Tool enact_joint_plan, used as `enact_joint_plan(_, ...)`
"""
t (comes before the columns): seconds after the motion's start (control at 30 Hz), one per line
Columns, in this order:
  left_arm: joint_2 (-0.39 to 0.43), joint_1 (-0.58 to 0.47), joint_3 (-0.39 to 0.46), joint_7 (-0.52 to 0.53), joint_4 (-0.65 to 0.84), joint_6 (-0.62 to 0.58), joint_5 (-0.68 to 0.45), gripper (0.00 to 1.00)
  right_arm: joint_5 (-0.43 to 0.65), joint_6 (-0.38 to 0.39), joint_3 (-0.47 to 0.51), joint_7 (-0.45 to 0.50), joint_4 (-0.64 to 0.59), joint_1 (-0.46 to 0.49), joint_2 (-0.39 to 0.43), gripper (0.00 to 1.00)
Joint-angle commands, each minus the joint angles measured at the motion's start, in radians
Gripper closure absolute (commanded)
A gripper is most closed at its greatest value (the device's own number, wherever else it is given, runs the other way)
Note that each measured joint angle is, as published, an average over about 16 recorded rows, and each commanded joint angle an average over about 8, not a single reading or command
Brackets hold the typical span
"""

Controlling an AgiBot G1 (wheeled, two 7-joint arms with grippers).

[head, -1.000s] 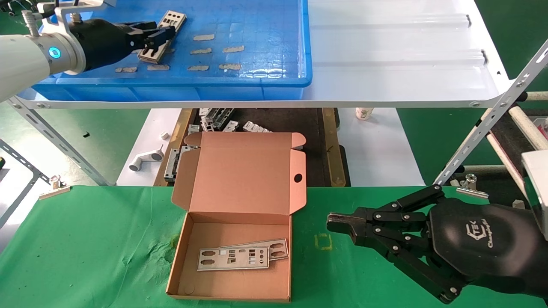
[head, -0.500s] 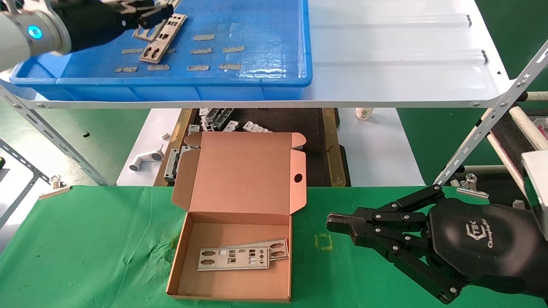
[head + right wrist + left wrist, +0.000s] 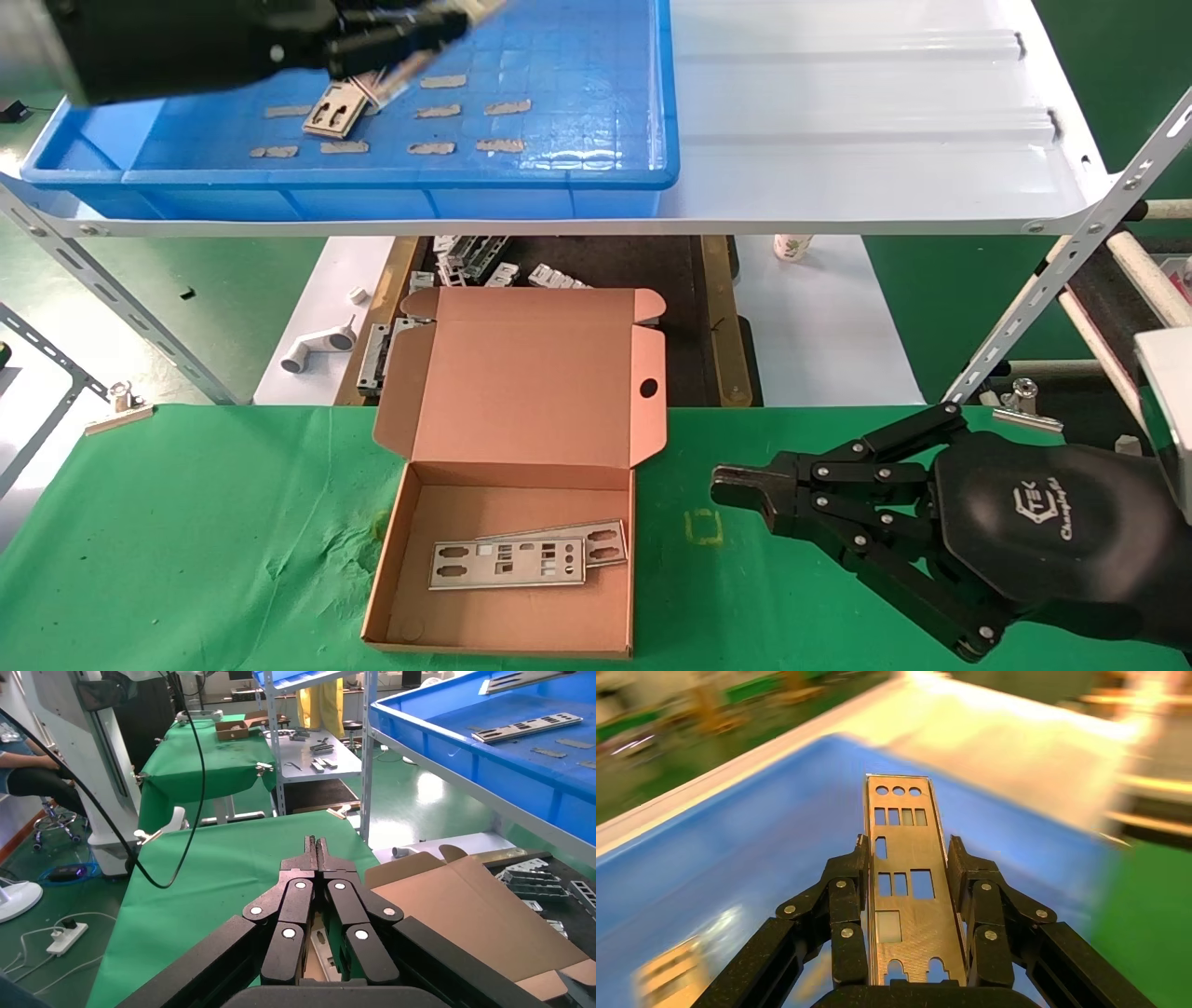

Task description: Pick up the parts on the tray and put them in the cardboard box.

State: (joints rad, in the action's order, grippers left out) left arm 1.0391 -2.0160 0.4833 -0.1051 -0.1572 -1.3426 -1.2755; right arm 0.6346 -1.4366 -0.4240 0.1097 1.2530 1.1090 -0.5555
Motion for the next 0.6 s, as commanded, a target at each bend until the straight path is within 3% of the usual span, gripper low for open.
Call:
enact_joint_plan(0.03, -0.020, -0.005, 0.000, -0.030, -0.020, -0.124, 0.003, 1.00, 0.000, 0.000, 0.000, 0.000, 0.000, 0.000, 0.000, 1.00)
enact_joint_plan(0.17, -0.046, 0.015, 0.021, -0.096, -0.095, -0.245, 0.019, 1.00, 0.000, 0.000, 0.000, 0.000, 0.000, 0.000, 0.000, 1.00)
enact_joint_plan(0.3, -0.084, 0.082, 0.073, -0.126, -0.239, -0.265, 0.068, 1.00, 0.000, 0.000, 0.000, 0.000, 0.000, 0.000, 0.000, 1.00)
enact_joint_plan(0.6, -0.200, 0.290, 0.318, -0.101, -0.616, -0.255, 0.219, 1.00, 0.000, 0.000, 0.000, 0.000, 0.000, 0.000, 0.000, 1.00)
